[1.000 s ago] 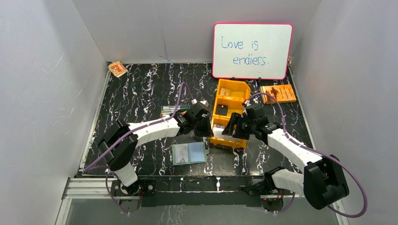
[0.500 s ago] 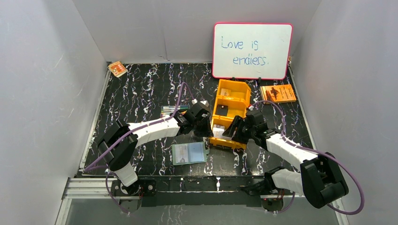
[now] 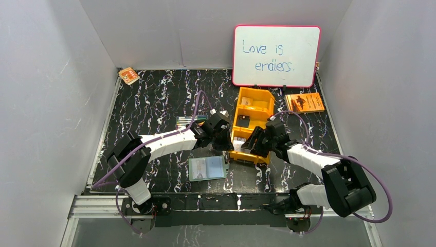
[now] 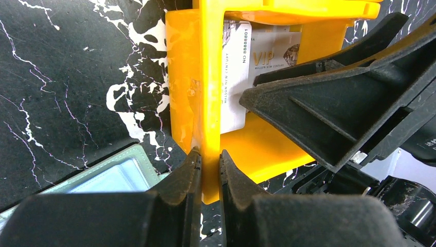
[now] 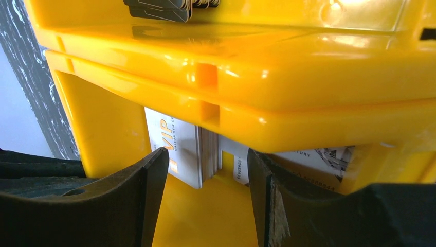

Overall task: Put the credit cards into the card holder
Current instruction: Pick up the credit card from the storage box.

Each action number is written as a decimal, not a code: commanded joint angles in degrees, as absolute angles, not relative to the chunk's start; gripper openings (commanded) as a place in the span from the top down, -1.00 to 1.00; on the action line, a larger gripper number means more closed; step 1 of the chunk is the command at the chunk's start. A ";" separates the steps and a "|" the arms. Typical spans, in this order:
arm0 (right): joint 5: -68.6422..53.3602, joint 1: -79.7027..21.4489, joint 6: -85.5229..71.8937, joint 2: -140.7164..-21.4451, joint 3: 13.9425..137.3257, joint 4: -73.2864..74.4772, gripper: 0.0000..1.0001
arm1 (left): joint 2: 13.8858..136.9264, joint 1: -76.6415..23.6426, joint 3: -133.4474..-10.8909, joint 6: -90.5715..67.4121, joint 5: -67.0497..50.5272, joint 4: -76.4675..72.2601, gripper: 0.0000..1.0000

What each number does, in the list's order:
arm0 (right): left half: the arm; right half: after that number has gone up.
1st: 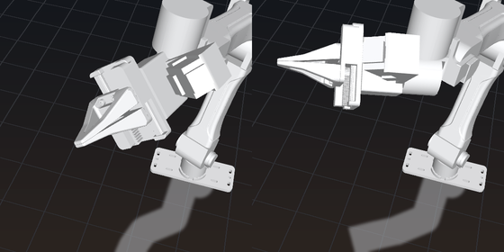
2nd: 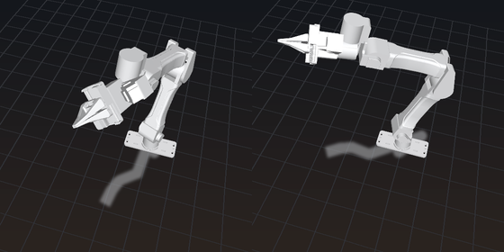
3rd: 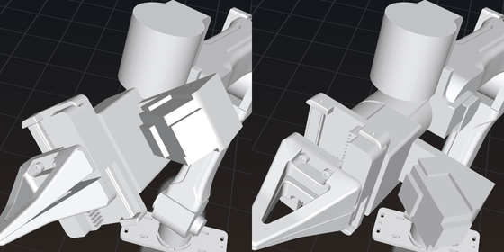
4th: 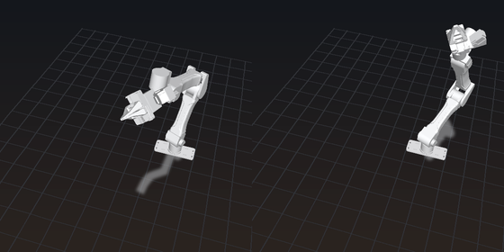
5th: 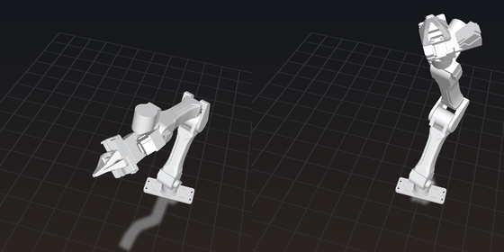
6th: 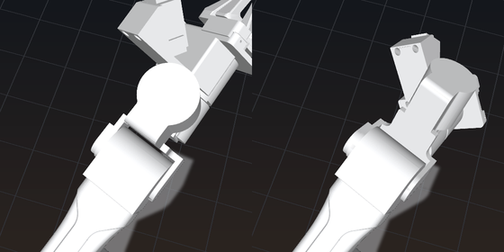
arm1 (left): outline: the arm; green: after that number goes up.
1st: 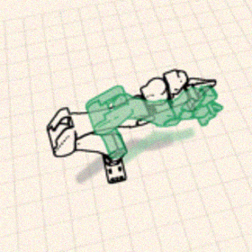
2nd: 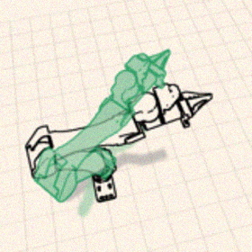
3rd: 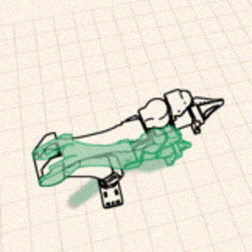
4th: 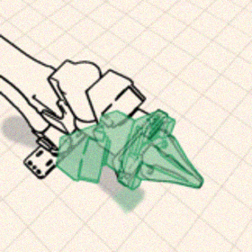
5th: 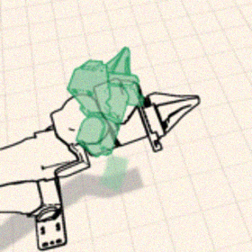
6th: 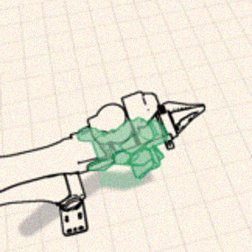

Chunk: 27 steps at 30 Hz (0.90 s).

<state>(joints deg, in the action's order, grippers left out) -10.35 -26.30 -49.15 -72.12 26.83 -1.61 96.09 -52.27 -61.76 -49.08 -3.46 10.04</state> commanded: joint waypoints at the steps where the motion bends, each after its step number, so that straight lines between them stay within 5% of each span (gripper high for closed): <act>1: -9.26 -27.10 -49.13 -74.11 28.43 -3.94 -0.32 | 96.20 -52.82 -59.30 -47.25 -3.74 17.31 1.00; 9: -7.47 -27.82 -48.26 -76.04 28.74 -2.11 -0.18 | 96.58 -52.82 -59.19 -47.15 -4.31 17.39 1.00; 16: -5.08 -27.83 -46.93 -74.16 28.30 1.78 0.26 | 96.41 -52.82 -59.12 -47.24 -3.71 17.62 1.00; 27: -5.45 -27.79 -47.58 -68.67 25.68 0.91 0.53 | 96.67 -52.83 -59.08 -47.42 -3.78 17.67 1.00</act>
